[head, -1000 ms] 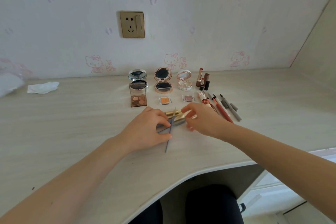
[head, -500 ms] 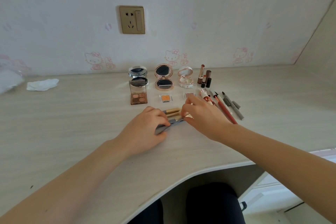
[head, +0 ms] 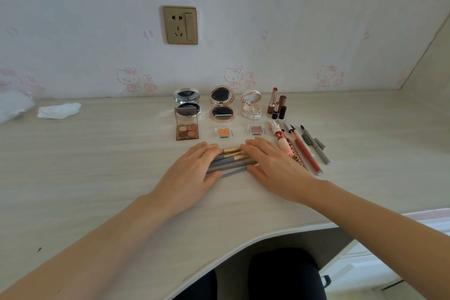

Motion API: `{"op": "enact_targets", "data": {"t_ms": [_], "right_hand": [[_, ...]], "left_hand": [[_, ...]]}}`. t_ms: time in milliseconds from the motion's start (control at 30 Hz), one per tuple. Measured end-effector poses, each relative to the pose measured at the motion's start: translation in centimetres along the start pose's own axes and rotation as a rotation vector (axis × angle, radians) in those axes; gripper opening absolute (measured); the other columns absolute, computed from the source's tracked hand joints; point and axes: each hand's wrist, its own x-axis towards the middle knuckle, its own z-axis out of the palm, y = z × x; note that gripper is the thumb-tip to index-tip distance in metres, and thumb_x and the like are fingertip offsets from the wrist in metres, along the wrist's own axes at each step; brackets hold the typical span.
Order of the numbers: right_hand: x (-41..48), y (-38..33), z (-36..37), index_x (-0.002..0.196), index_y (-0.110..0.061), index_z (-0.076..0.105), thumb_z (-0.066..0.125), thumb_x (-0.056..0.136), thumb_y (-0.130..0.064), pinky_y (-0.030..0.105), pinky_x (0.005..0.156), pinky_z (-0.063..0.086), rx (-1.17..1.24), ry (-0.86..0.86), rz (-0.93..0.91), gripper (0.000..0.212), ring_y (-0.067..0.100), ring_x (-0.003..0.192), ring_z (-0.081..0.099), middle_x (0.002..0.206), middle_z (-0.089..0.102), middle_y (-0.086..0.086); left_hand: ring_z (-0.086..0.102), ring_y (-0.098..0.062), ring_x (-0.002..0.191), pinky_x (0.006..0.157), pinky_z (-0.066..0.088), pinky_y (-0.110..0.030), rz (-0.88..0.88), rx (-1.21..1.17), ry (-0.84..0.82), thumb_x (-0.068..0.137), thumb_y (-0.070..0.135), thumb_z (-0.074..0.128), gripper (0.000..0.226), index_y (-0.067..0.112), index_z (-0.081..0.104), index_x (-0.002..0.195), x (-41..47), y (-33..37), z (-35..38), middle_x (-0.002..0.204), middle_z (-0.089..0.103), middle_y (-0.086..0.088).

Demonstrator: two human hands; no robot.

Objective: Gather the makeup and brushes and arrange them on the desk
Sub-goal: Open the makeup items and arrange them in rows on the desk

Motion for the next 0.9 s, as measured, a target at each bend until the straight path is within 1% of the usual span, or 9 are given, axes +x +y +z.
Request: {"op": "enact_targets", "data": {"t_ms": [67,133,200,300,367,433,500,667,900], "right_hand": [[0.1,0.0,0.4,0.148,-0.025,0.027,0.038,0.101,-0.032,0.028,0.116,0.011,-0.001,-0.014,-0.017,0.049,0.015,0.146,0.012,0.155,0.024,-0.004],[0.2,-0.1,0.7,0.147,-0.024,0.032,0.038,0.101,-0.027,0.028,0.116,0.011,0.006,0.01,-0.03,0.046,0.017,0.147,0.012,0.156,0.023,-0.001],[0.2,-0.3,0.9,0.145,-0.024,0.037,0.039,0.101,-0.025,0.034,0.117,0.018,0.019,0.028,-0.024,0.044,0.019,0.147,0.014,0.156,0.024,0.0],[0.4,-0.3,1.0,0.143,-0.025,0.041,0.039,0.101,-0.025,0.037,0.117,0.022,0.019,0.038,-0.02,0.042,0.021,0.146,0.016,0.156,0.026,0.0],[0.5,-0.3,1.1,0.143,-0.024,0.04,0.04,0.101,-0.025,0.037,0.118,0.02,-0.002,0.041,-0.017,0.042,0.022,0.146,0.016,0.156,0.026,0.001],[0.7,-0.5,1.3,0.143,-0.021,0.041,0.041,0.101,-0.022,0.038,0.117,0.019,-0.008,0.053,-0.022,0.042,0.023,0.146,0.018,0.155,0.028,0.003],[0.9,-0.7,1.4,0.144,-0.02,0.04,0.041,0.101,-0.021,0.039,0.117,0.019,-0.01,0.053,-0.036,0.043,0.025,0.146,0.019,0.155,0.028,0.005],[1.3,-0.9,1.7,0.146,-0.022,0.035,0.04,0.101,-0.018,0.038,0.117,0.021,0.001,0.053,-0.045,0.046,0.025,0.145,0.02,0.154,0.03,0.005],[1.1,-1.1,2.0,0.141,-0.016,0.045,0.047,0.098,-0.013,0.041,0.114,0.031,0.044,0.091,-0.011,0.043,0.03,0.139,0.035,0.147,0.042,0.008]], "left_hand": [[0.017,-0.009,0.144,0.111,0.007,-0.014,-0.016,0.007,-0.058,0.1,0.029,0.044,0.049,0.021,0.034,0.147,0.2,0.0,0.3,0.153,0.03,0.009],[0.015,-0.01,0.145,0.111,0.002,-0.013,0.001,0.024,-0.094,0.102,0.031,0.038,0.047,0.02,0.033,0.147,0.3,0.0,0.4,0.156,0.025,0.009],[0.014,-0.011,0.146,0.114,0.004,-0.017,0.007,0.012,-0.126,0.102,0.036,0.034,0.048,0.019,0.033,0.147,0.3,0.3,0.3,0.157,0.023,0.008],[0.016,-0.015,0.146,0.116,0.007,-0.022,0.058,0.069,-0.143,0.102,0.041,0.029,0.052,0.016,0.033,0.147,0.4,-0.1,0.6,0.157,0.023,0.005],[0.022,-0.019,0.145,0.116,0.009,-0.023,0.079,0.095,-0.122,0.102,0.033,0.03,0.049,0.013,0.036,0.146,0.5,-0.6,0.8,0.155,0.028,0.001],[0.024,-0.02,0.144,0.115,0.007,-0.019,0.086,0.096,-0.111,0.102,0.02,0.039,0.044,0.013,0.037,0.146,0.7,-1.0,0.8,0.155,0.029,-0.001],[0.025,-0.019,0.143,0.113,0.005,-0.017,0.098,0.088,-0.1,0.101,0.015,0.041,0.044,0.014,0.037,0.145,0.9,-1.3,0.7,0.154,0.03,0.0],[0.032,-0.016,0.14,0.117,0.021,-0.026,0.136,0.056,-0.113,0.1,0.011,0.043,0.044,0.019,0.042,0.143,1.4,-2.5,0.2,0.151,0.036,0.003],[0.032,-0.009,0.139,0.115,0.018,-0.018,0.124,0.035,-0.094,0.101,0.015,0.043,0.042,0.026,0.044,0.142,1.4,-3.0,0.1,0.15,0.036,0.011]]}}
